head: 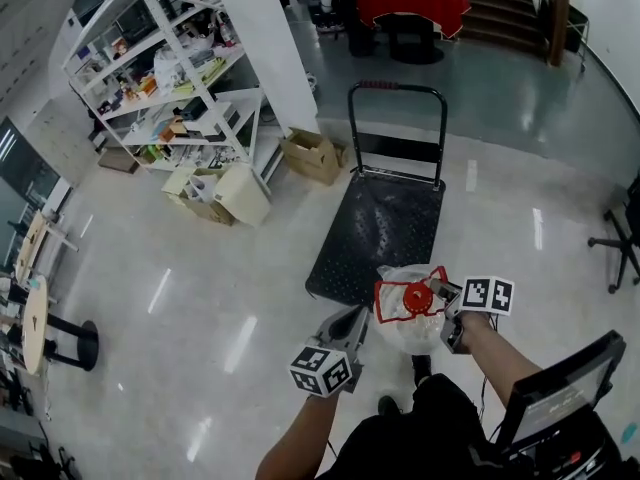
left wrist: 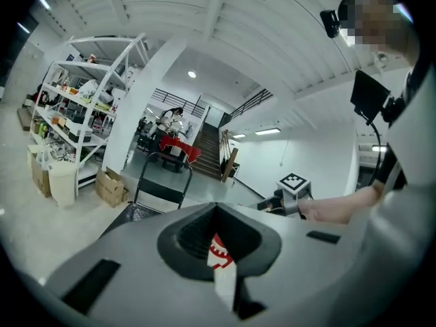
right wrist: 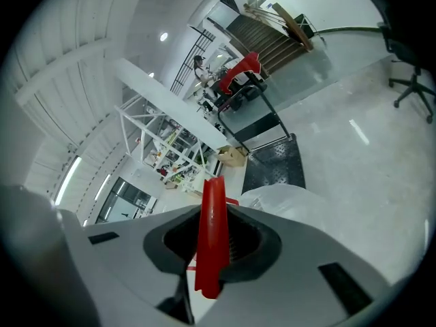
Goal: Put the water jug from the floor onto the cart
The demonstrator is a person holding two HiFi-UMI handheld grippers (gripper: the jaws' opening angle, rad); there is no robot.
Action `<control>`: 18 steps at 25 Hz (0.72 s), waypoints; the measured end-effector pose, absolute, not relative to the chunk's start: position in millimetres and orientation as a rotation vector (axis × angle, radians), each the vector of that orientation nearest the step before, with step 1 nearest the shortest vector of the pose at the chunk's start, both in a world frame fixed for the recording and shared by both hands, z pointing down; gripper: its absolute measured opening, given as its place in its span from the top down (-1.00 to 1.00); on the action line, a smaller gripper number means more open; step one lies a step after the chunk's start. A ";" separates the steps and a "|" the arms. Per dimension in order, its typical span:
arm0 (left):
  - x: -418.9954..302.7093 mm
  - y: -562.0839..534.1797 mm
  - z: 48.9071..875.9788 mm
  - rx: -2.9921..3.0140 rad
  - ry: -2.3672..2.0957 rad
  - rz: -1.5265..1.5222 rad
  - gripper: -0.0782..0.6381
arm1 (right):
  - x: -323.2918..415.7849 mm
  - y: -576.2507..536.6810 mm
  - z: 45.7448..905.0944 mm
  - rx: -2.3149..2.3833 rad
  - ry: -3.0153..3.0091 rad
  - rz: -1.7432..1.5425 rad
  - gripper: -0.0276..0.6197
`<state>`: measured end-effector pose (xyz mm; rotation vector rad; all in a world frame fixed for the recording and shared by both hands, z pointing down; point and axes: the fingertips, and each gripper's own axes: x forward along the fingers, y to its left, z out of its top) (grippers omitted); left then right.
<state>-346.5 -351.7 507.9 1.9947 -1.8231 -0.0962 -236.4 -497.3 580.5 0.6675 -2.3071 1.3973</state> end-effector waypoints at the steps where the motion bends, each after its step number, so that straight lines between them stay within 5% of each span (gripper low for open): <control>1: -354.0 -358.3 509.3 1.991 -1.832 -0.092 0.78 | -249.4 -502.6 580.6 0.645 -2.310 1.392 0.70; 18: -503.0 -509.9 518.9 1.860 -1.963 -0.046 0.78 | -449.0 -632.6 607.2 0.339 -2.291 1.266 0.71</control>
